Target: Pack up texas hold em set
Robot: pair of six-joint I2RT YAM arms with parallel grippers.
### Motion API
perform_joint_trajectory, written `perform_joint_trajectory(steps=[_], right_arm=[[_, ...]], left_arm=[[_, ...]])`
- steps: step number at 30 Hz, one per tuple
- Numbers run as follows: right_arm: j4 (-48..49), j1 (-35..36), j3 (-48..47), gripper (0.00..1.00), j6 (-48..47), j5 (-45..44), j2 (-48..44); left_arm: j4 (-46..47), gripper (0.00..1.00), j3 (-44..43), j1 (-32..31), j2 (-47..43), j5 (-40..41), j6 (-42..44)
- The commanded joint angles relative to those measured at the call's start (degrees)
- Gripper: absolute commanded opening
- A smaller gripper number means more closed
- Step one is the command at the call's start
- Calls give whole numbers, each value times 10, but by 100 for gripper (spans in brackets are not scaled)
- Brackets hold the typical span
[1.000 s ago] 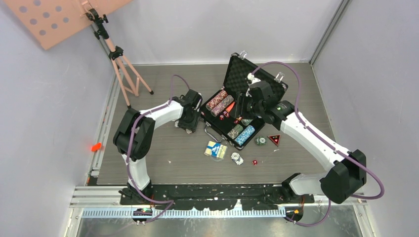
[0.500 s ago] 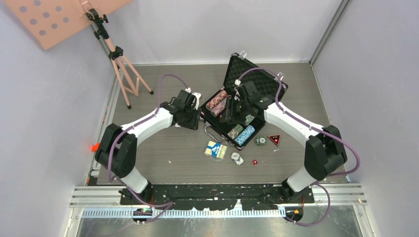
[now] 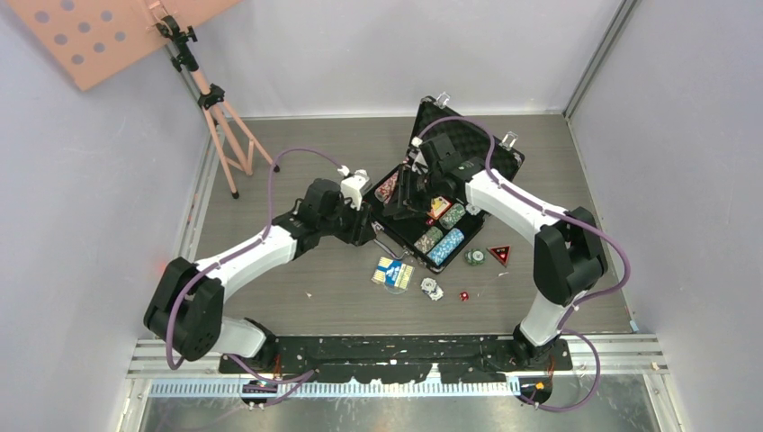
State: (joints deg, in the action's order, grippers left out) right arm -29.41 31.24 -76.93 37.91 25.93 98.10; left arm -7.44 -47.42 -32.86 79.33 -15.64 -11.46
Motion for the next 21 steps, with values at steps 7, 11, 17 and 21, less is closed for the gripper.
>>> perform_joint_trajectory(steps=[7,11,17,21], right_arm=[[-29,1,-22,40,-6,63,16],[-24,6,-18,40,-6,72,20],[-15,7,-19,40,-6,72,24],[-9,8,-20,40,-6,71,31]], left_arm=[[107,32,14,-4,-33,-47,21],[107,31,11,-5,-32,-58,24],[102,31,5,-9,-27,-73,29],[106,31,6,-13,-30,-87,33]])
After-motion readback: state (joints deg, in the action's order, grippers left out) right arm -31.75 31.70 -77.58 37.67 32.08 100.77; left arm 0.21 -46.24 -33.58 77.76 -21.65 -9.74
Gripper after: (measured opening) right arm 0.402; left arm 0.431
